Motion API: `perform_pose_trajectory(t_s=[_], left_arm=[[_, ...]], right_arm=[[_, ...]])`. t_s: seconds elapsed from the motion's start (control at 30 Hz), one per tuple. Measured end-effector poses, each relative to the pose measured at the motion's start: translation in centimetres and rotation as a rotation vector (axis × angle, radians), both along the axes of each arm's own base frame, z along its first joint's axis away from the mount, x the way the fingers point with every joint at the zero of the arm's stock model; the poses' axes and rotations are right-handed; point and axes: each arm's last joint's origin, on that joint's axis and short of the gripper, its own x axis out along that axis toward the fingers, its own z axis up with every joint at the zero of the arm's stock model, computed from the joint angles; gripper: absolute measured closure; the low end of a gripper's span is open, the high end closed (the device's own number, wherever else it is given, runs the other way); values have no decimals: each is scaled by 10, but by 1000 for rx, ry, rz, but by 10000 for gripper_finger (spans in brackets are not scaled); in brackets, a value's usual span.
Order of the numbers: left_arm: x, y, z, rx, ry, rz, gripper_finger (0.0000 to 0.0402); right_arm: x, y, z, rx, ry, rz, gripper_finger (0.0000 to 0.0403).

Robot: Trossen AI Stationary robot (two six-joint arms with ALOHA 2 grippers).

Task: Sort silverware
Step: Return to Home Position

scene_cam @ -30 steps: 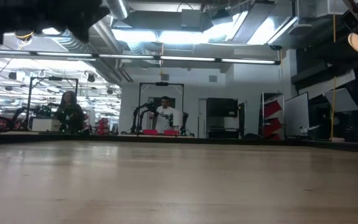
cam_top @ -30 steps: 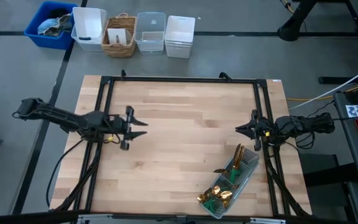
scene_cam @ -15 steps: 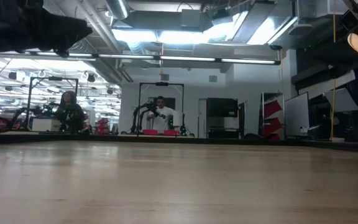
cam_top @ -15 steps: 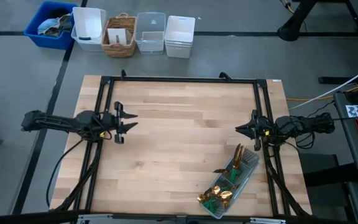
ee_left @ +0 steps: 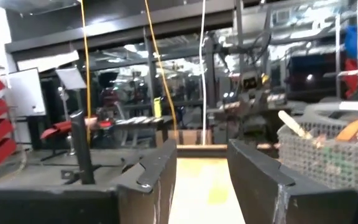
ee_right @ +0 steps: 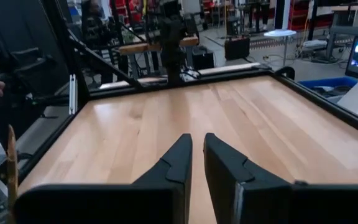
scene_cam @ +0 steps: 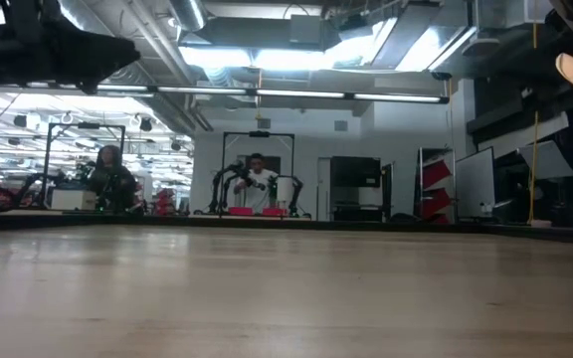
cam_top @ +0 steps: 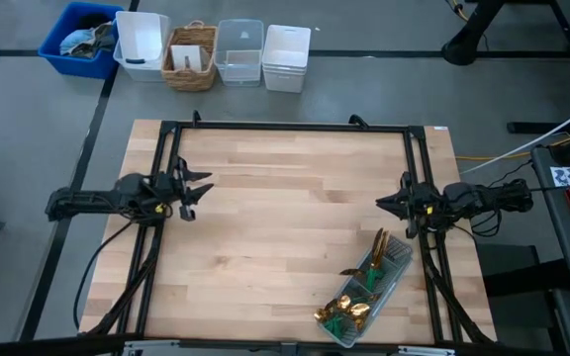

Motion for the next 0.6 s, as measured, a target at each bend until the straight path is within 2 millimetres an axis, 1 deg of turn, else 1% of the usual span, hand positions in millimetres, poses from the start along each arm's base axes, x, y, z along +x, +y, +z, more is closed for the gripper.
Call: perform_pose_trajectory(t_s=[0.13, 0.33, 0.6], left_arm=[[1, 3, -5, -19, 51, 58, 267], [2, 8, -19, -146, 152, 117, 267], [3, 9, -21, -79, 206, 140, 267]], right_arm=[[0, 0, 2, -11, -22, 0, 359], [0, 0, 2, -30, -17, 1, 359], [0, 0, -3, -41, 27, 1, 359]])
